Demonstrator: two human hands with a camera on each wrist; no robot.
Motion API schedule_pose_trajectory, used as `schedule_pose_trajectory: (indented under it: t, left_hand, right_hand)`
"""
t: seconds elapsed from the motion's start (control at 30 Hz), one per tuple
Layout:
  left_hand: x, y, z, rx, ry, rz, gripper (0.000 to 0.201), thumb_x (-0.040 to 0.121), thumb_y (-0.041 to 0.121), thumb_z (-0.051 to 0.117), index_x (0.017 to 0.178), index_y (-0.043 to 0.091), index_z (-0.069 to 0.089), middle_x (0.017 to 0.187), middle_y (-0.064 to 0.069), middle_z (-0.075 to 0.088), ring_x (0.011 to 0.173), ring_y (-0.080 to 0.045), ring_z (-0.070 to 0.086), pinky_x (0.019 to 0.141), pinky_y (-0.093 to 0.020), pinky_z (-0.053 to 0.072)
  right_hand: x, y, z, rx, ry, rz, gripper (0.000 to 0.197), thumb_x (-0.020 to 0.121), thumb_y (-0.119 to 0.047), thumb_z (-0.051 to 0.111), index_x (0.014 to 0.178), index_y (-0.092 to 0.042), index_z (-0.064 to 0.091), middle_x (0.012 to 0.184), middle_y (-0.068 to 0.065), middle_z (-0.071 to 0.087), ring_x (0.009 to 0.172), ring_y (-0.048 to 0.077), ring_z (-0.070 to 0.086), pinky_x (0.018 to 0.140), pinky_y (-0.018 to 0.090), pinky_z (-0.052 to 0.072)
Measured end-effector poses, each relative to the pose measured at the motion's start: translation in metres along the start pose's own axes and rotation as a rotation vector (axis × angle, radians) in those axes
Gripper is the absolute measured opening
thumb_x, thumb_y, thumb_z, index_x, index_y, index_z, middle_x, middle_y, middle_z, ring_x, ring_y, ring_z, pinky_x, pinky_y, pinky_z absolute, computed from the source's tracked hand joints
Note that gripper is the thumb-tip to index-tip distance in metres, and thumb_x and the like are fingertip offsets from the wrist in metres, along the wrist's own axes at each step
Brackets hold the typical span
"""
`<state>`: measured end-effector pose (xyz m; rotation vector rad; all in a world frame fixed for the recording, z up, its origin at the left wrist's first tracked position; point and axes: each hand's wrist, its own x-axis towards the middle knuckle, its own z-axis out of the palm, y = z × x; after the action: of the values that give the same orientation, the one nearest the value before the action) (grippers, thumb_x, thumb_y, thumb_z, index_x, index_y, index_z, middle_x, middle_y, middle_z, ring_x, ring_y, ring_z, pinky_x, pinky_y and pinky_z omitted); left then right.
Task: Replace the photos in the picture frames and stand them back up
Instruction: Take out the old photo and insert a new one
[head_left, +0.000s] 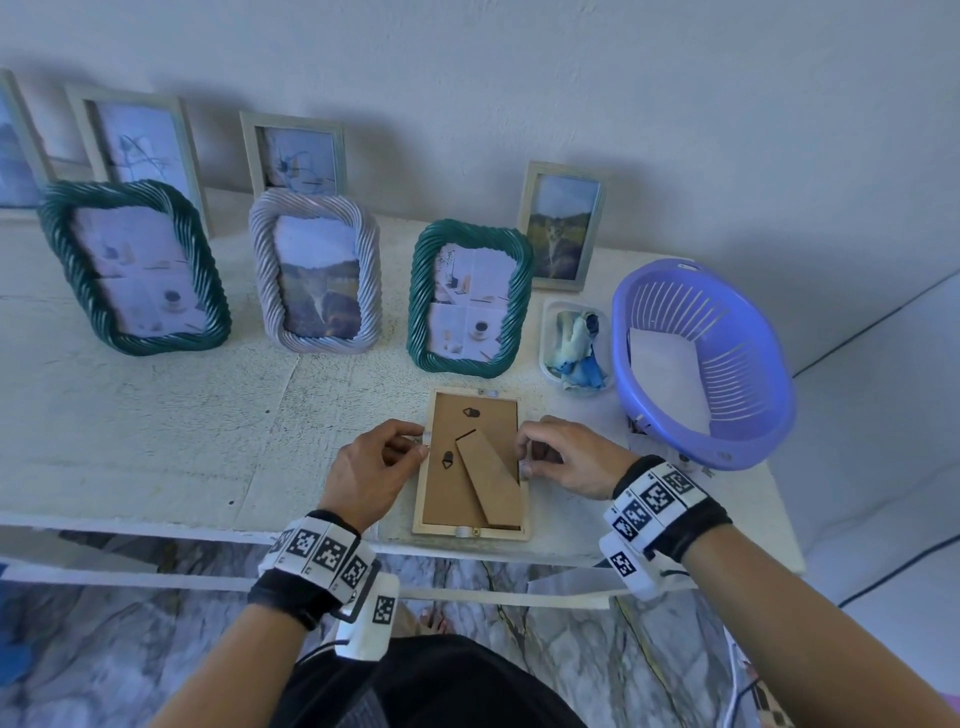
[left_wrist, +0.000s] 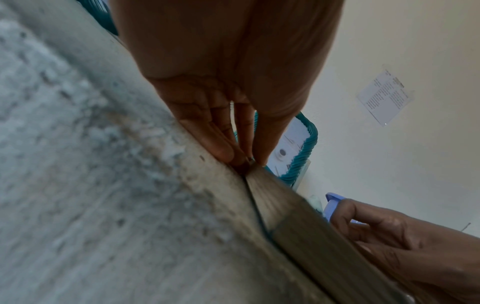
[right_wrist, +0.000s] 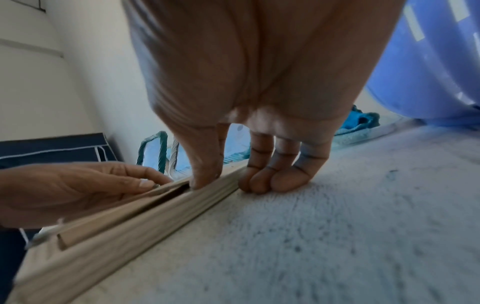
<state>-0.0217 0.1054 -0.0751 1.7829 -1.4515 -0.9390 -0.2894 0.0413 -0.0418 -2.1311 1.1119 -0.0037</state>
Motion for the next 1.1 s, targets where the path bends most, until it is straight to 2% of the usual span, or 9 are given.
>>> schedule_pose_trajectory:
  t: [0.17, 0.37, 0.6, 0.73, 0.83, 0.9, 0.97, 1.1]
  left_hand:
    - [-0.002, 0.0, 0.002, 0.008, 0.006, 0.005, 0.013, 0.089, 0.027, 0.068, 0.102, 0.028, 0.067, 0.085, 0.015, 0.067, 0.079, -0.001, 0.064, 0.071, -0.024, 0.052]
    - [-0.004, 0.0, 0.004, 0.005, 0.036, 0.02, 0.011, 0.088, 0.027, 0.069, 0.097, 0.03, 0.064, 0.081, 0.012, 0.068, 0.074, -0.002, 0.064, 0.07, -0.025, 0.053]
    - [-0.006, 0.002, 0.004, 0.006, 0.059, 0.025, 0.011, 0.089, 0.027, 0.068, 0.099, 0.032, 0.069, 0.083, 0.014, 0.069, 0.079, -0.002, 0.065, 0.075, -0.029, 0.056]
    - [-0.006, -0.005, 0.006, 0.004, 0.054, 0.086, 0.013, 0.09, 0.03, 0.066, 0.101, 0.032, 0.072, 0.084, 0.011, 0.071, 0.079, -0.005, 0.067, 0.074, -0.034, 0.058]
    - [-0.007, -0.009, 0.006, 0.08, 0.043, 0.187, 0.026, 0.09, 0.041, 0.053, 0.106, 0.034, 0.072, 0.089, 0.011, 0.07, 0.078, -0.006, 0.064, 0.069, -0.037, 0.057]
    - [-0.006, -0.008, 0.006, 0.099, 0.035, 0.2, 0.025, 0.09, 0.038, 0.053, 0.106, 0.036, 0.072, 0.091, 0.011, 0.069, 0.079, -0.006, 0.063, 0.069, -0.036, 0.056]
    - [-0.004, -0.008, 0.006, 0.118, 0.018, 0.198, 0.02, 0.094, 0.028, 0.057, 0.104, 0.037, 0.071, 0.093, 0.012, 0.068, 0.081, -0.005, 0.063, 0.069, -0.035, 0.055]
    - [-0.001, -0.009, 0.004, 0.154, -0.021, 0.195, 0.027, 0.096, 0.019, 0.055, 0.099, 0.041, 0.071, 0.089, 0.013, 0.065, 0.076, -0.005, 0.059, 0.066, -0.031, 0.051]
  right_hand:
    - [0.001, -0.001, 0.008, -0.033, 0.072, -0.014, 0.017, 0.091, -0.028, 0.06, 0.084, -0.024, 0.045, 0.084, -0.002, 0.052, 0.075, 0.012, 0.048, 0.066, 0.024, 0.037]
    - [0.001, -0.004, 0.02, -0.031, 0.178, -0.03, 0.024, 0.094, -0.019, 0.058, 0.079, -0.019, 0.04, 0.07, -0.012, 0.044, 0.063, 0.003, 0.042, 0.057, 0.019, 0.031]
    - [0.0, -0.004, 0.022, -0.028, 0.206, -0.022, 0.024, 0.093, -0.02, 0.059, 0.078, -0.018, 0.041, 0.068, -0.012, 0.046, 0.062, 0.003, 0.044, 0.055, 0.019, 0.032]
    - [0.0, -0.006, 0.022, -0.038, 0.211, -0.022, 0.024, 0.093, -0.019, 0.059, 0.078, -0.018, 0.041, 0.067, -0.014, 0.044, 0.06, 0.002, 0.042, 0.055, 0.018, 0.032]
    - [-0.001, -0.007, 0.022, -0.049, 0.209, -0.027, 0.023, 0.093, -0.019, 0.059, 0.078, -0.016, 0.041, 0.068, -0.012, 0.044, 0.06, 0.004, 0.042, 0.055, 0.02, 0.032]
    - [-0.001, -0.007, 0.022, -0.048, 0.206, -0.026, 0.023, 0.093, -0.019, 0.059, 0.079, -0.016, 0.042, 0.068, -0.011, 0.045, 0.061, 0.005, 0.042, 0.056, 0.021, 0.032]
    - [-0.001, -0.007, 0.022, -0.048, 0.205, -0.026, 0.023, 0.093, -0.02, 0.059, 0.079, -0.016, 0.042, 0.068, -0.011, 0.045, 0.061, 0.006, 0.043, 0.057, 0.023, 0.033]
    - [-0.001, -0.009, 0.02, -0.05, 0.193, -0.013, 0.023, 0.093, -0.02, 0.059, 0.079, -0.016, 0.042, 0.068, -0.011, 0.045, 0.061, 0.005, 0.043, 0.059, 0.026, 0.036]
